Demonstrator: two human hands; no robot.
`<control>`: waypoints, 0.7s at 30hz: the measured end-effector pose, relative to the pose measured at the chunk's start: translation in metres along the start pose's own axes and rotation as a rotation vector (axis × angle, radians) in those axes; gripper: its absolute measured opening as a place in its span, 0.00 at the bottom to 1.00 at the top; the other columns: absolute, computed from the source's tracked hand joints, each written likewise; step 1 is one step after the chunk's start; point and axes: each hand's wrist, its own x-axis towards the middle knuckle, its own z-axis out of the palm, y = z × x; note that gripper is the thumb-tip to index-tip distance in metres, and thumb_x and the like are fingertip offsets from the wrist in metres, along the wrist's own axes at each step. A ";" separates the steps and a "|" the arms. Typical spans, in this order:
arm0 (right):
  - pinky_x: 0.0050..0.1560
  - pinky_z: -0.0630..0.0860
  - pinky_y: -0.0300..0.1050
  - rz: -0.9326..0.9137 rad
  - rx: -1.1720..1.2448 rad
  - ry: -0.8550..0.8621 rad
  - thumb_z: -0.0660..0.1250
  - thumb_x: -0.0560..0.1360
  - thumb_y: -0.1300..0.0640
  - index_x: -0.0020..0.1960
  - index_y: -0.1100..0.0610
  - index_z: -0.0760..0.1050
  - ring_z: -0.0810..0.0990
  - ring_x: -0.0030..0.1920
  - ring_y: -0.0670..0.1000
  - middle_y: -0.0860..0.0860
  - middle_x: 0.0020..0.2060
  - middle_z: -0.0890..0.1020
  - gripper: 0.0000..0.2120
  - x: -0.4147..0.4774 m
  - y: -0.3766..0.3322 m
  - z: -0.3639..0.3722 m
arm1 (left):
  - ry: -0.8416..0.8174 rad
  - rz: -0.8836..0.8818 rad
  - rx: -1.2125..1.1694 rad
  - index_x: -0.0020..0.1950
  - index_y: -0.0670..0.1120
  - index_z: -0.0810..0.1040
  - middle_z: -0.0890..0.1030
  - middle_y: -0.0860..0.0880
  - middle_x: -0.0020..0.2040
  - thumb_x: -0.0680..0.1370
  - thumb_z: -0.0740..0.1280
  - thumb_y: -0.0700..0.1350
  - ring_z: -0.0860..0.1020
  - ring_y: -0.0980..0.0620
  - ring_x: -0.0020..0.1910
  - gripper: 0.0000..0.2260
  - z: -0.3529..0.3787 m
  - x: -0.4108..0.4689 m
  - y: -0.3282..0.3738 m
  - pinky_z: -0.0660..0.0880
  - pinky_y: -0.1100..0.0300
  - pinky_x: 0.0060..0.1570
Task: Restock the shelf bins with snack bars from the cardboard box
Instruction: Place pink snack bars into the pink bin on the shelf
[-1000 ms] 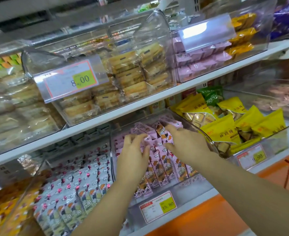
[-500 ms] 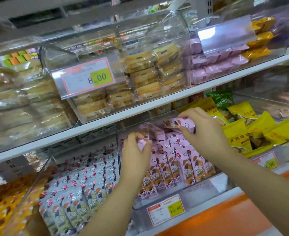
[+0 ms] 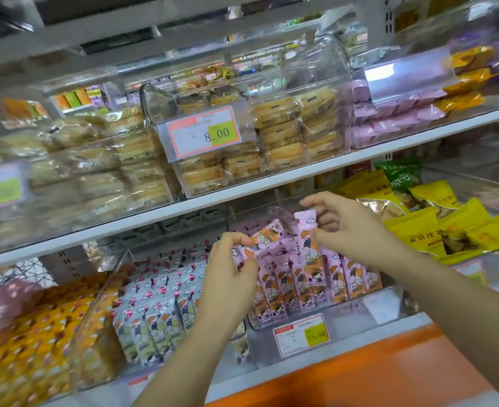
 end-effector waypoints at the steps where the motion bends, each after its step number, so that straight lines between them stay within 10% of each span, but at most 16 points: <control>1: 0.36 0.70 0.26 0.024 0.004 -0.051 0.67 0.73 0.65 0.59 0.50 0.74 0.73 0.31 0.35 0.42 0.39 0.73 0.18 0.000 0.001 0.001 | -0.019 0.023 0.028 0.48 0.58 0.69 0.73 0.55 0.59 0.80 0.61 0.40 0.65 0.60 0.19 0.11 -0.003 -0.002 0.001 0.64 0.69 0.21; 10: 0.50 0.69 0.34 0.096 -0.359 -0.247 0.68 0.75 0.60 0.64 0.50 0.74 0.76 0.54 0.47 0.47 0.58 0.78 0.18 0.001 0.033 0.009 | -0.310 0.102 0.325 0.63 0.56 0.67 0.74 0.54 0.48 0.79 0.62 0.43 0.69 0.61 0.24 0.15 0.015 0.005 -0.006 0.66 0.61 0.31; 15: 0.60 0.70 0.46 0.100 -0.560 -0.330 0.68 0.75 0.58 0.65 0.46 0.73 0.71 0.62 0.50 0.50 0.61 0.77 0.20 -0.002 0.046 0.016 | -0.479 0.136 0.550 0.66 0.56 0.69 0.68 0.48 0.62 0.78 0.64 0.43 0.75 0.52 0.45 0.17 0.039 0.032 -0.011 0.68 0.59 0.47; 21: 0.51 0.68 0.37 0.021 -0.446 -0.168 0.70 0.73 0.55 0.58 0.50 0.78 0.71 0.50 0.42 0.44 0.52 0.79 0.13 0.004 0.038 0.008 | -0.473 0.181 0.600 0.70 0.51 0.68 0.68 0.47 0.62 0.78 0.67 0.42 0.74 0.47 0.55 0.21 0.065 0.042 -0.030 0.69 0.59 0.51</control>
